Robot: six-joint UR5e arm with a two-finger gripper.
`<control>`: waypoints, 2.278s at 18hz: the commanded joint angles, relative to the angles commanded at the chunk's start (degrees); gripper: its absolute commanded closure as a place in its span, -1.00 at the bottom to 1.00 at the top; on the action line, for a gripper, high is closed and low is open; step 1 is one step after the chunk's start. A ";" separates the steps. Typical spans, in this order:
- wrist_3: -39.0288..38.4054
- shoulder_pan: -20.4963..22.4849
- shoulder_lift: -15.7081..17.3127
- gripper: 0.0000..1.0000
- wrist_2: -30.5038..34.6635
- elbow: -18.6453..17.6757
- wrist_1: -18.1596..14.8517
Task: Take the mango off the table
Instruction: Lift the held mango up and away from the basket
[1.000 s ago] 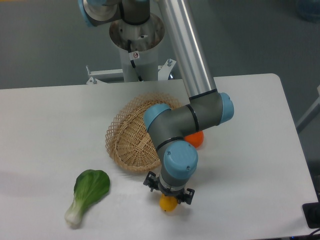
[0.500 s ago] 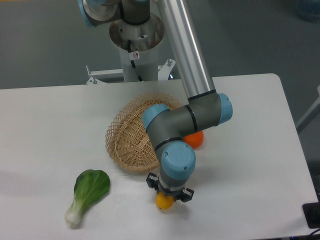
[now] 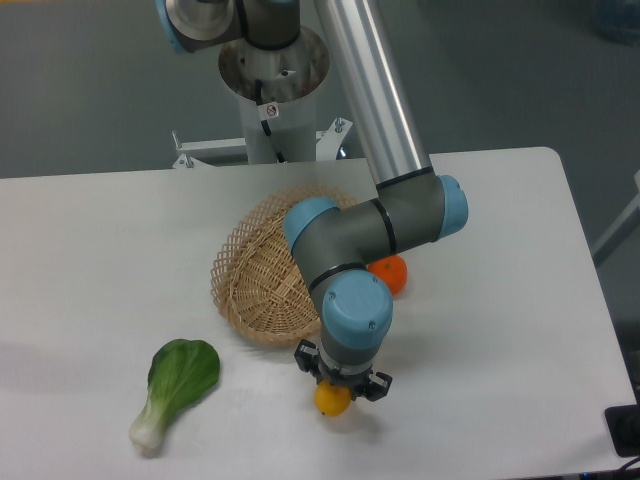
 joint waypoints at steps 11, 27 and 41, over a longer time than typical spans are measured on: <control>7.28 5.88 5.80 0.20 5.47 0.17 -4.56; 23.37 15.73 5.19 0.17 5.65 3.69 -5.36; 25.32 17.84 4.66 0.17 5.03 3.60 -5.27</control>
